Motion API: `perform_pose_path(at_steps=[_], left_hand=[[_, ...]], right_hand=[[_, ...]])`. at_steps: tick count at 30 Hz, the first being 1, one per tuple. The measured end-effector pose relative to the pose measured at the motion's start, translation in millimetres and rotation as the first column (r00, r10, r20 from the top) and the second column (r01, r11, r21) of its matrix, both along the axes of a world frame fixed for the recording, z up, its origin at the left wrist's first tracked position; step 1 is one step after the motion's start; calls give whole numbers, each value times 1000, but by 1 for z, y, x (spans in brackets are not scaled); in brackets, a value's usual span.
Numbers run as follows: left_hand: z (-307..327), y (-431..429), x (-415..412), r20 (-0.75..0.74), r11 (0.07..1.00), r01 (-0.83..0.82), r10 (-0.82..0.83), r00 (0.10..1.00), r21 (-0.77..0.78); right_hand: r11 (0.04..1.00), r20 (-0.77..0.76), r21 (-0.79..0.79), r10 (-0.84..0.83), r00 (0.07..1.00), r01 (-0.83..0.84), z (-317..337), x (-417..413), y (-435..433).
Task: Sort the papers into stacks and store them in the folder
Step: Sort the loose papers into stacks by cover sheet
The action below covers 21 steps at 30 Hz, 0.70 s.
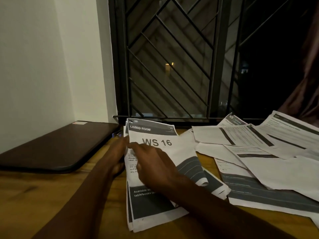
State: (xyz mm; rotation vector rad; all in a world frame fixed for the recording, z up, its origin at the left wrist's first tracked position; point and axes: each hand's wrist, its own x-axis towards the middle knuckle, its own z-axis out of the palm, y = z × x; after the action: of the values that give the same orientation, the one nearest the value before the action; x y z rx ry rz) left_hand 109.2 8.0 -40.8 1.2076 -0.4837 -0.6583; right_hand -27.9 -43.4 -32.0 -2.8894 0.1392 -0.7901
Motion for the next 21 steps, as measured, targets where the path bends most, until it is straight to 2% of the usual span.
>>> perform_pose_path(at_steps=[3,6,9,12,14,17,19,21], left_hand=[[1,-2,1,2,999,-32,32,999,-34],[2,-4,-3,65,999,-14,12,998,30],[1,0,3,134,986,-152,143,981,63],[-4,17,27,7,968,-243,243,970,69],[-8,27,42,-58,953,-296,300,952,67],[-7,27,44,-72,946,-318,322,944,60],[-9,24,47,-46,948,-308,312,949,81],[-11,23,49,-72,956,-283,288,955,72]], right_hand=[[999,-18,-38,15,1000,-16,-2,2,4],[999,7,-51,10,1000,-10,-2,3,5],[988,-62,-127,-98,993,89,-3,-2,6],[954,-197,-224,-247,949,201,10,-15,0],[941,-161,-255,-270,949,225,22,-25,-10],[984,-147,-166,-95,985,70,28,-33,-16],[997,-263,-29,61,963,-71,24,-31,-15],[988,-337,68,155,928,-141,15,-26,-16]])
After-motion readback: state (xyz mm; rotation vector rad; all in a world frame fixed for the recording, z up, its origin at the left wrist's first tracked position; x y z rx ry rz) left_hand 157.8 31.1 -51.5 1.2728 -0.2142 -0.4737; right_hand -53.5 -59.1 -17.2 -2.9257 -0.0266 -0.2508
